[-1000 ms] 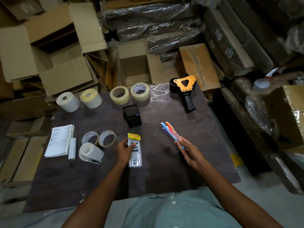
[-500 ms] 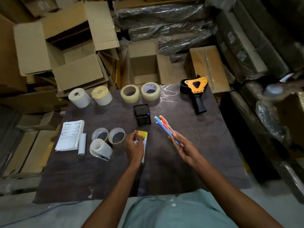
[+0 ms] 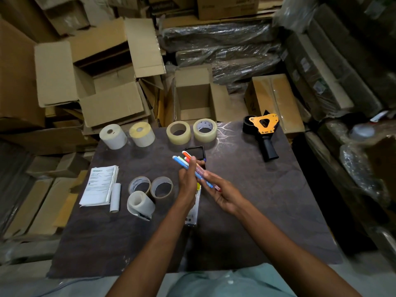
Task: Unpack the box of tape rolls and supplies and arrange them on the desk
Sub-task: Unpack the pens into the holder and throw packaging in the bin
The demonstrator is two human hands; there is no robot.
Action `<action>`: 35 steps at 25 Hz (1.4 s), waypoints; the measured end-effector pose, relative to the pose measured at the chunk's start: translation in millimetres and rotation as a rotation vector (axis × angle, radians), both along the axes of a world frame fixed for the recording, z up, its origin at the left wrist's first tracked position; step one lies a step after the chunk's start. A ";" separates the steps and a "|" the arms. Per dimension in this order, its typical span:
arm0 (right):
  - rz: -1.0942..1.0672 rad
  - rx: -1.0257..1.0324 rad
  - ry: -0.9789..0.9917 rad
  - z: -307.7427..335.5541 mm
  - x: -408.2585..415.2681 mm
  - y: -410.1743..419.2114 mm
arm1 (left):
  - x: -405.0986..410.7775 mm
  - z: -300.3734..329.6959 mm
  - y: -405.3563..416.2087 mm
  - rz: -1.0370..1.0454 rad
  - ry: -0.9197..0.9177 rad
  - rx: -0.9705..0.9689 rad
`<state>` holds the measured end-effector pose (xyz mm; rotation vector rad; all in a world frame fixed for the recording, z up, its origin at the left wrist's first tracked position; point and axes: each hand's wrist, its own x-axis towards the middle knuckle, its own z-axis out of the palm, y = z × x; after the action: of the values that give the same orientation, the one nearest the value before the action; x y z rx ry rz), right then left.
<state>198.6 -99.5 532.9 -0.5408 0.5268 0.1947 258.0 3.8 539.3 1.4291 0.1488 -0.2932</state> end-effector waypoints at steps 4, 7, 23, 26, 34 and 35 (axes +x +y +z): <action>-0.016 -0.024 0.072 -6.2 14.1 8.1 | 19.3 -9.3 2.6 0.038 0.034 0.019; -0.072 -0.040 0.163 -12.8 16.3 9.0 | 43.4 -2.1 -1.3 0.059 0.033 -0.002; -0.154 -0.094 0.393 -47.4 -11.7 -14.0 | 124.0 -48.1 -35.8 -0.080 -0.185 0.092; -0.171 -0.097 0.388 -48.3 -11.4 -15.5 | 118.7 -53.6 -30.2 -0.161 -0.239 0.176; -0.142 -0.093 0.366 -53.5 -7.6 -10.2 | 110.0 -37.5 -17.0 -0.359 -0.243 0.058; -0.138 -0.096 0.366 -54.1 -7.5 -9.5 | 111.4 -37.5 -14.4 -0.363 -0.204 0.015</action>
<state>191.1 -109.0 478.8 -0.5623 0.9307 0.1376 369.4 -10.5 501.8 1.4879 -0.2784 -0.4410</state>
